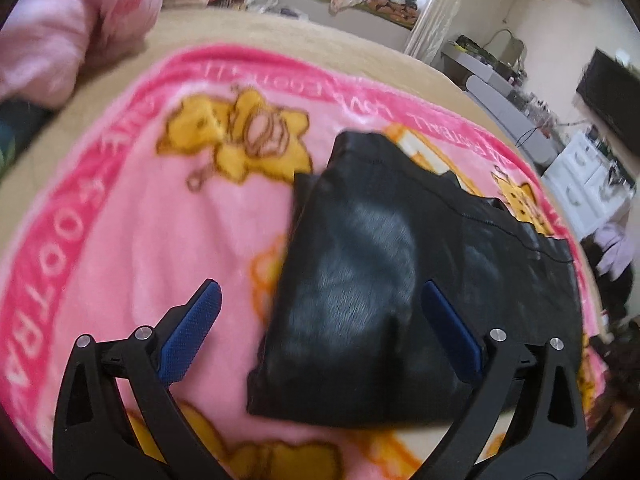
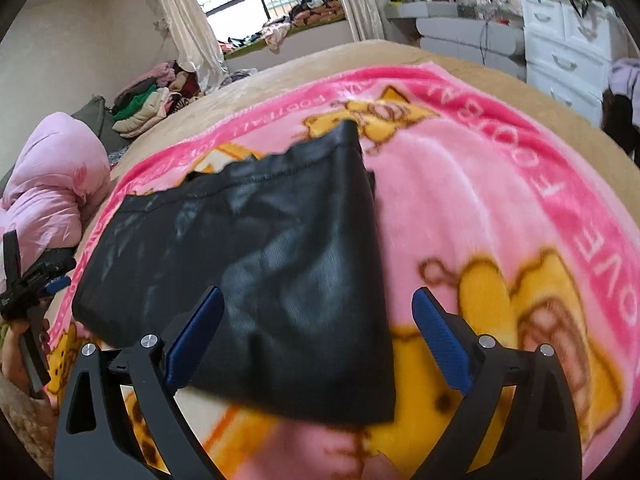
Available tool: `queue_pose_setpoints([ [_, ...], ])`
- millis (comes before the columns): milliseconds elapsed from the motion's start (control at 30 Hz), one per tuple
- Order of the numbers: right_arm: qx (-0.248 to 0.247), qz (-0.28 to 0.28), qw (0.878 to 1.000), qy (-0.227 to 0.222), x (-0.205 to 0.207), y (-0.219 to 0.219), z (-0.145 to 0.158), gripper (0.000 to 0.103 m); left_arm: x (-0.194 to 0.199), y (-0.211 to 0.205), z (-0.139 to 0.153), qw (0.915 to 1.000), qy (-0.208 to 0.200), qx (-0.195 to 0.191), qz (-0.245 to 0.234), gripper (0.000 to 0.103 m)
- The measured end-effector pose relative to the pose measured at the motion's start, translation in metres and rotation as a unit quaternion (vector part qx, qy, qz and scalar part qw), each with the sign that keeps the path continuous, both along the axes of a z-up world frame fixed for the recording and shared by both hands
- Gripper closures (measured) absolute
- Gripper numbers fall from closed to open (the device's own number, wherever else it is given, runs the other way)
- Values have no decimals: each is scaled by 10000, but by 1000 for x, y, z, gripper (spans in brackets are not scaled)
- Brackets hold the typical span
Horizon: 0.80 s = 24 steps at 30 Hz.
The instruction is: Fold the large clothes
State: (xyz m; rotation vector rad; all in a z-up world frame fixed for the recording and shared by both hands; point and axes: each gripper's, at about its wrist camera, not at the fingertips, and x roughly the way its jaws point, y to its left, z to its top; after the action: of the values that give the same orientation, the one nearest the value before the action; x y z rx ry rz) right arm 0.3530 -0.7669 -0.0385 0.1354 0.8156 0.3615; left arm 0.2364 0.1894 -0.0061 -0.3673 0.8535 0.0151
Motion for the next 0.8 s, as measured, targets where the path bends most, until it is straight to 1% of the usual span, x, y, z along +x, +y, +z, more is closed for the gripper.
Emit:
queue_pose_setpoints([
  [33,17,-24,10000,36,-1,-2,-2,9,-1,2,-6,9998,43,-169,-24,9],
  [100,150,-78,9997,161,-2,-6,-8,9,1,2,-12,9995,94,-304,-75,9],
  [233,487,-162,9977,439,3,-15,-20,10,5,-1,-26,9962,227,-817,-178,9],
  [267,558,-147,9969,532,6,-17,-24,21,5,-2,-28,9959,269,-849,-172,9],
  [300,661,-87,9955,674,8,-17,-30,31,6,-6,-31,9963,312,-785,-184,10],
  [333,801,-2,9935,809,11,-17,-35,44,7,-8,-32,9968,334,-697,-197,10],
  [400,1087,46,9894,957,14,-19,-41,53,7,-15,-33,9978,356,-521,-225,10],
  [433,1138,87,9889,956,13,-19,-40,57,7,-17,-33,9981,360,-443,-227,10],
  [467,1101,92,9896,916,13,-18,-38,64,6,-19,-33,9982,361,-416,-218,10],
  [533,885,163,9931,748,11,-16,-30,69,4,-21,-32,9982,374,-418,-204,12],
  [667,544,174,9963,641,17,-14,-24,70,-7,-30,-26,9982,337,-448,-230,12],
  [767,284,150,9979,560,25,-18,-18,70,-24,-42,-23,9976,316,-548,-279,12],
  [800,210,124,9983,531,28,-21,-17,71,-28,-48,-22,9978,301,-495,-337,12],
])
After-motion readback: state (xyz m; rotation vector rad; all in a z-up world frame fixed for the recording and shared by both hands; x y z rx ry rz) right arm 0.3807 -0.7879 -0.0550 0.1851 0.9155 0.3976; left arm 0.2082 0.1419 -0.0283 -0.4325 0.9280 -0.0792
